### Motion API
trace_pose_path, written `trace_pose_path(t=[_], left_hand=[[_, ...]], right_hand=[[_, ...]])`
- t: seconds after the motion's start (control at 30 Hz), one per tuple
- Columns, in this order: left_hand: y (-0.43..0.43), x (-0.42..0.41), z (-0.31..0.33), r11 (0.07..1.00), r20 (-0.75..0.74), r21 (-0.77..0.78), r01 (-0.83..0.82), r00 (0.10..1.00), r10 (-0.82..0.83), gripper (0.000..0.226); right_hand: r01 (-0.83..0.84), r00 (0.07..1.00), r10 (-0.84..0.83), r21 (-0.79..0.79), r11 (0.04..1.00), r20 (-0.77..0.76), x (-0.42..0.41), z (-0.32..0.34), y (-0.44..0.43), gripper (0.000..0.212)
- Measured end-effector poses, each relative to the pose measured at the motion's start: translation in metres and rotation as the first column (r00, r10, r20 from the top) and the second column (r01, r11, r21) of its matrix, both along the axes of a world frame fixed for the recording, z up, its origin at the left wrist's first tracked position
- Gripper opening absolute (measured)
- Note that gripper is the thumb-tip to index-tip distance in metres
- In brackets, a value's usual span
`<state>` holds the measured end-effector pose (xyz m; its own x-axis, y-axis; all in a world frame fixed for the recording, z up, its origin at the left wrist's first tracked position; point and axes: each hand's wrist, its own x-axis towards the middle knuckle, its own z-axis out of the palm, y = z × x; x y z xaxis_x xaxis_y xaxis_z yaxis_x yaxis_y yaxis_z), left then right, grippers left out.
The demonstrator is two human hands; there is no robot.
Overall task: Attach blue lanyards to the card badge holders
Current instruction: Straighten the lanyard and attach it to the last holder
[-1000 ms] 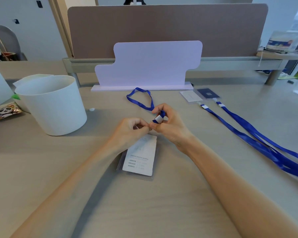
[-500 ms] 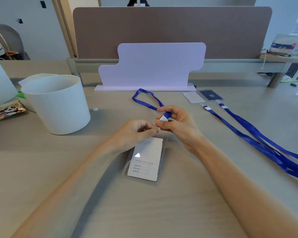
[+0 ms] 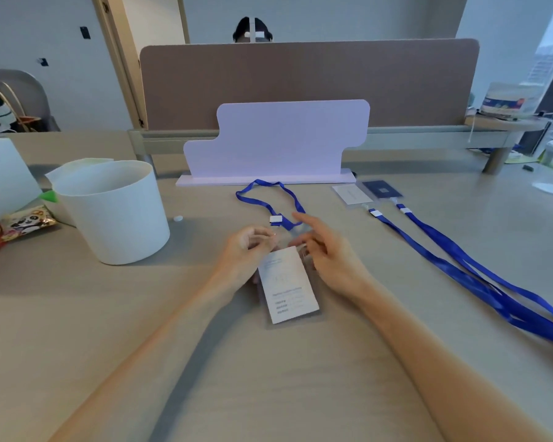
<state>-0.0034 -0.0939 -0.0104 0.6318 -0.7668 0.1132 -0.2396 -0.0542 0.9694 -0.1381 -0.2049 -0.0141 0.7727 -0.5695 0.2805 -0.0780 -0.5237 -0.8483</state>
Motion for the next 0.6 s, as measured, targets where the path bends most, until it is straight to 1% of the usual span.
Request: trace_pose_path(t=[0.03, 0.07, 0.1, 0.17, 0.2, 0.27, 0.33, 0.37, 0.43, 0.5, 0.57, 0.6], left_hand=[[0.000, 0.000, 0.001, 1.000, -0.055, 0.009, -0.023, 0.998, 0.023, 0.015], [0.000, 0.001, 0.003, 0.999, -0.108, 0.024, -0.044, 0.993, 0.046, 0.021], [0.000, 0.001, 0.004, 0.997, -0.146, 0.047, -0.061, 0.987, 0.067, 0.025], [-0.003, -0.001, 0.009, 0.992, -0.165, 0.107, -0.065, 0.983, 0.082, 0.026], [-0.004, -0.004, 0.012, 0.990, -0.149, 0.130, -0.051, 0.986, 0.070, 0.021], [-0.005, -0.012, 0.020, 0.993, -0.133, 0.119, 0.003, 0.991, 0.013, 0.013], [-0.004, -0.021, 0.032, 0.994, -0.180, 0.071, 0.081, 0.981, -0.068, 0.025], [-0.003, -0.024, 0.039, 0.992, -0.174, 0.065, 0.105, 0.980, -0.093, 0.030], [-0.001, -0.032, 0.052, 0.987, -0.064, 0.095, 0.129, 0.990, -0.124, 0.030], [-0.001, -0.045, 0.066, 0.981, 0.031, 0.109, 0.158, 0.986, -0.162, 0.028], [0.000, -0.060, 0.083, 0.979, 0.062, 0.107, 0.172, 0.982, -0.179, 0.032], [0.001, -0.068, 0.091, 0.978, 0.067, 0.105, 0.182, 0.980, -0.189, 0.029]], right_hand=[[-0.006, 1.000, 0.005, -0.085, 0.996, -0.016, -0.004, 0.001, -0.001, 0.064], [-0.016, 0.999, 0.011, -0.158, 0.987, -0.030, -0.007, 0.001, -0.002, 0.068], [-0.022, 0.999, 0.014, -0.208, 0.978, -0.043, -0.011, 0.002, -0.003, 0.065], [-0.006, 0.999, -0.004, -0.237, 0.972, -0.043, -0.016, 0.006, -0.003, 0.042], [0.016, 1.000, -0.022, -0.229, 0.973, -0.021, -0.018, 0.010, -0.003, 0.032], [0.074, 0.996, -0.062, -0.199, 0.977, 0.065, -0.024, 0.019, -0.001, 0.023], [0.131, 0.984, -0.108, -0.169, 0.977, 0.140, -0.031, 0.034, -0.002, 0.019], [0.158, 0.980, -0.137, -0.145, 0.977, 0.145, -0.034, 0.043, -0.001, 0.015], [0.217, 0.970, -0.206, -0.083, 0.973, 0.127, -0.044, 0.059, 0.001, 0.009], [0.251, 0.959, -0.243, -0.040, 0.967, 0.147, -0.055, 0.072, 0.002, 0.010], [0.277, 0.948, -0.274, 0.009, 0.961, 0.160, -0.067, 0.083, 0.004, 0.012], [0.290, 0.941, -0.291, 0.034, 0.956, 0.170, -0.074, 0.087, 0.005, 0.015]])
